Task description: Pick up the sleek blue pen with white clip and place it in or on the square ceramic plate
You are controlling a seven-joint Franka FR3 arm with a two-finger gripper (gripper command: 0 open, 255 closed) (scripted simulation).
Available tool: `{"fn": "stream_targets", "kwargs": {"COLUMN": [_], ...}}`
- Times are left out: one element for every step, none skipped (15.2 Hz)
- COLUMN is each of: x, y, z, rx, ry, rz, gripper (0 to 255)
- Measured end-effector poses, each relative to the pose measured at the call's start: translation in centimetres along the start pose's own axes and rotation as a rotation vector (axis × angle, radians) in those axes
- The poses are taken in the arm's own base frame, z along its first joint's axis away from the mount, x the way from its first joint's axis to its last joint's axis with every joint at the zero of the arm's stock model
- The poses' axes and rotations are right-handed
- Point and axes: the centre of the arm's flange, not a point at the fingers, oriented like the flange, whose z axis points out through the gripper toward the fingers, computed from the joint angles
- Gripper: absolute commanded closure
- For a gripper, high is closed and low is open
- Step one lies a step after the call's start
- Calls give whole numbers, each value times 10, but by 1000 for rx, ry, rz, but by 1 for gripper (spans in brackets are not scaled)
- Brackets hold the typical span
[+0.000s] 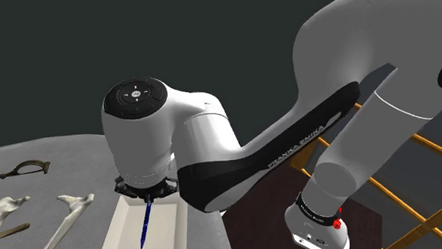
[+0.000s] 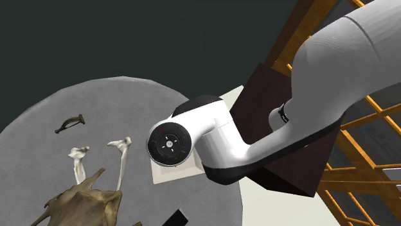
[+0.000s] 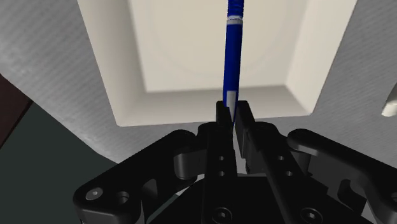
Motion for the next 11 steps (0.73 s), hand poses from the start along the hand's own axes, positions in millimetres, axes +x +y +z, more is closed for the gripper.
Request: {"fn": "stream_targets", "kwargs": {"x": [-2, -3, -6, -7, -8, -10, -11, -10, -11, -11, -11], "y": [1, 2, 2, 2, 2, 3, 4, 4, 4, 4, 4], "z": [5, 10, 16, 20, 25, 29, 34, 36, 37, 37, 37], "rx": [-1, -1, -2, -2, -2, -2, -1, -1, -1, -1, -1], "ry": [-1, -1, -2, -2, -2, -1, -2, -2, -2, -2, -2], "rz": [-1, -2, -3, -3, -2, -2, -2, -3, -3, -3, -3], "gripper": [255, 255, 255, 255, 255, 255, 255, 255, 255, 255, 255]}}
